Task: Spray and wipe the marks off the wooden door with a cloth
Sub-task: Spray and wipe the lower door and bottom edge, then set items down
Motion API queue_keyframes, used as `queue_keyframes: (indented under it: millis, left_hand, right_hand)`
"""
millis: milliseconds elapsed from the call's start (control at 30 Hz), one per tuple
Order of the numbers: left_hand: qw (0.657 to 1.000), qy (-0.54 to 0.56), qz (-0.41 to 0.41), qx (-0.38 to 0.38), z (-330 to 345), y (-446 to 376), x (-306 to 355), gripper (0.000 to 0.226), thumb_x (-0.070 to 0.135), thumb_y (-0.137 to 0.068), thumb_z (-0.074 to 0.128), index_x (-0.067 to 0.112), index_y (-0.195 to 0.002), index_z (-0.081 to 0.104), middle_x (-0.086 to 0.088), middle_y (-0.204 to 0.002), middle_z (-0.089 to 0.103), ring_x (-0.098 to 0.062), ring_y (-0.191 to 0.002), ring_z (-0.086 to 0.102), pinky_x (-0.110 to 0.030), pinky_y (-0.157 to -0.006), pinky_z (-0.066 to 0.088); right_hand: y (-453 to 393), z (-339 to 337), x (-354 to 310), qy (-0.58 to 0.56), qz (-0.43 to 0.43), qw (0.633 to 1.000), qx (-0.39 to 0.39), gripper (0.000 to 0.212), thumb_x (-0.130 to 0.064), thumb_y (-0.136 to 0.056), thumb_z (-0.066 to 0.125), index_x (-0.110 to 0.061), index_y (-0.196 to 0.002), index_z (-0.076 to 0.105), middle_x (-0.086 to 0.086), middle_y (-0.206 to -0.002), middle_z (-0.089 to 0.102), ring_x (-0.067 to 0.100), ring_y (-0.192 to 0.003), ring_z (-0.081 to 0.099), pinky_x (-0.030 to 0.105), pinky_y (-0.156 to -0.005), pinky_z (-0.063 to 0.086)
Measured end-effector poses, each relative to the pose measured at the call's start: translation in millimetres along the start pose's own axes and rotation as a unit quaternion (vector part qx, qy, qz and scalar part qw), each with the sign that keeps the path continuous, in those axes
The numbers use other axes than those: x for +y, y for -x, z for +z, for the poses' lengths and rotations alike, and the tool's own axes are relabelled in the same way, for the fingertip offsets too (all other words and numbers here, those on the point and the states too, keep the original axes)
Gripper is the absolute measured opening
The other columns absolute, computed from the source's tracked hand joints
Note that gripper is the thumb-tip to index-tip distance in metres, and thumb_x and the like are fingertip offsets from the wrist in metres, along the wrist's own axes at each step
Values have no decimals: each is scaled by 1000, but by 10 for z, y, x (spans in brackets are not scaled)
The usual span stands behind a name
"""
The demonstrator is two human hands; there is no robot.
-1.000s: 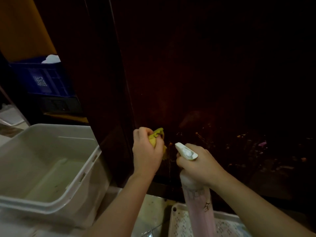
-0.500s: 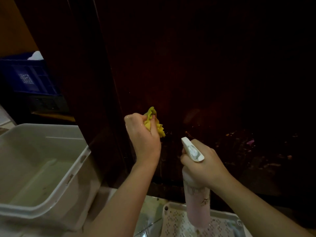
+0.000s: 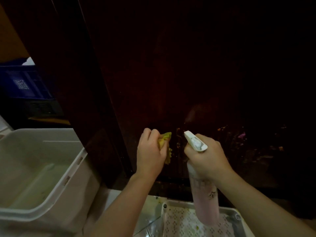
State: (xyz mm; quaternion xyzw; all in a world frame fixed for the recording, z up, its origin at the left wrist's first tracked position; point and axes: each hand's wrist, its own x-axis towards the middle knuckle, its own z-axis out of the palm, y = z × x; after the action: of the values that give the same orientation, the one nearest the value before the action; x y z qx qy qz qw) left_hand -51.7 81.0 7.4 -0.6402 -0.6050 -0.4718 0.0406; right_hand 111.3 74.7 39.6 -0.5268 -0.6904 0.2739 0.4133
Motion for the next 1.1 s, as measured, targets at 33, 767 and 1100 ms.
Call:
queue_keyframes:
  millis: [33,767,1100]
  left_hand:
    - [999,18,-8,26,-34,-33,52,17,18,-86,67,17,-83,51,8,-90,42,-5,-73,48,-15,-63,43]
    - [994,28,-5,110,-8,-225,298,17,12,-84,70,12,-80,54,3,-89,44,-8,-73,45,-13,-63,40]
    - [980,57,46,187,4,-434,596,15,17,-85,67,7,-83,57,0,-92,44,-14,-76,49,-16,-62,42]
  right_hand:
    - [12,1,-16,3,-1,1000,-1,11,-38,-66,50,-38,-55,48,-9,-47,45,13,-49,46,33,-50,39]
    - [150,-179,168,-57,10,996,-65,13,-22,-79,63,-31,-73,56,-9,-67,59,4,-62,57,25,-57,42]
    - [239,-247,194,-18,1,999,-34,9,-36,-70,52,-36,-62,48,-16,-56,52,5,-50,45,26,-49,37]
